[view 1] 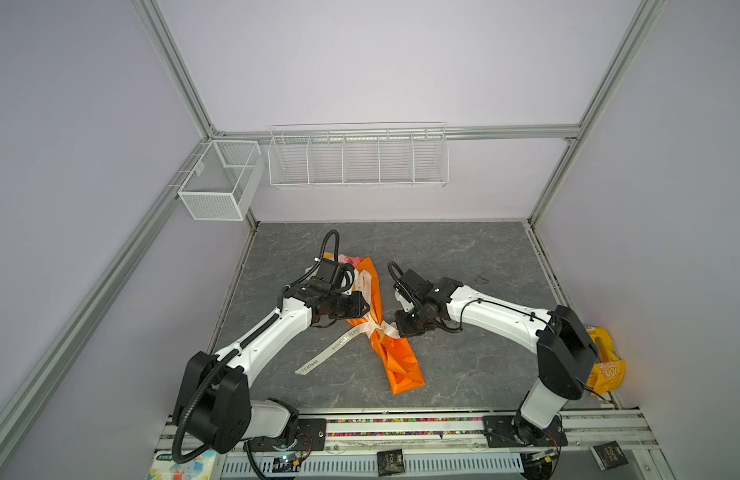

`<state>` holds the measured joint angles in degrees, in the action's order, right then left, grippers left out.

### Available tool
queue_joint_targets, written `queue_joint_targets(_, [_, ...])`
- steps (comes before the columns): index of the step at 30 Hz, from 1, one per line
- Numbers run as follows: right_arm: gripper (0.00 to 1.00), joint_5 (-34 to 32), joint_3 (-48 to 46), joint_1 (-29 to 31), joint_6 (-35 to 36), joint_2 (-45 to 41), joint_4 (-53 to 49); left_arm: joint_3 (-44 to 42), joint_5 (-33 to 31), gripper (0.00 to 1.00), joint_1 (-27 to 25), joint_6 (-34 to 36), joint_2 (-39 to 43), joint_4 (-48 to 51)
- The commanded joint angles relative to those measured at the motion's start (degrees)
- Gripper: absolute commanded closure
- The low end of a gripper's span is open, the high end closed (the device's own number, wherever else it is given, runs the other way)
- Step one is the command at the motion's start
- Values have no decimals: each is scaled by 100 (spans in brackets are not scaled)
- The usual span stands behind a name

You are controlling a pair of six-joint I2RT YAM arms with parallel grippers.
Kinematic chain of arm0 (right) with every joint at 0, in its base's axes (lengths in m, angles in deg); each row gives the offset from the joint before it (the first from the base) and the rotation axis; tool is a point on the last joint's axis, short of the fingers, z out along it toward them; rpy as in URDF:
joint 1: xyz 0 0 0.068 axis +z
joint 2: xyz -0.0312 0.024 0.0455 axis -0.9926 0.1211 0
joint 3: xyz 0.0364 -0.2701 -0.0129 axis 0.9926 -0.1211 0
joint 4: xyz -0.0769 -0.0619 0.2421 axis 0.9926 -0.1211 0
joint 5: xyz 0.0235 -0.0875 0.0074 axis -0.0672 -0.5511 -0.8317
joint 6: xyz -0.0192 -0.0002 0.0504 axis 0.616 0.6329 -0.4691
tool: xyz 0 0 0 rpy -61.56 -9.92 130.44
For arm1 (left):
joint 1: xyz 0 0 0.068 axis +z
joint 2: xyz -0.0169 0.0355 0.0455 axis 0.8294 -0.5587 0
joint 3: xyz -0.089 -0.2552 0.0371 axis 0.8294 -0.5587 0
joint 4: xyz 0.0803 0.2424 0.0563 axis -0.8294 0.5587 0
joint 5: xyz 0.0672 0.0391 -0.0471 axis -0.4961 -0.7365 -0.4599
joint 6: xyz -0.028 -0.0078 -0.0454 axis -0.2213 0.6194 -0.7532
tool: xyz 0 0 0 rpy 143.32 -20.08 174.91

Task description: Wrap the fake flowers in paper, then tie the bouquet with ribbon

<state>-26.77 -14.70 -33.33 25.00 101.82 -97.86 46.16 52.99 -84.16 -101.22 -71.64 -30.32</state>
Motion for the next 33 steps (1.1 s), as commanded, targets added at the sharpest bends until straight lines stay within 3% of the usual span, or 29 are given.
queue_joint_targets(1, [93,21,120,39,136,-197,-292,-132,33,75,39,-413,-273,-659])
queue_joint_targets(5, [93,88,216,48,269,-86,-488,-7,-22,77,38,-363,-635,-886])
queue_joint_targets(9, [93,-563,505,141,382,136,-1275,119,-277,75,64,-321,-905,-961])
queue_joint_targets(17, [93,-1472,502,324,534,165,-1866,191,-567,75,211,-195,-1079,-967])
queue_joint_targets(22, [93,-1334,247,266,454,-134,-1738,211,-540,74,303,-170,-1183,-1031])
queue_joint_targets(25, [93,-703,93,294,733,-288,-1278,251,-501,69,299,-159,-1329,-1053])
queue_joint_targets(27, [93,-427,14,294,721,-365,-1125,284,-423,57,305,-188,-1456,-1070])
queue_joint_targets(28, [93,-411,2,294,700,-380,-969,286,-434,50,302,-230,-1482,-1073])
queue_joint_targets(33, [93,-432,33,294,644,-241,-936,238,-543,42,312,-416,-1490,-1081])
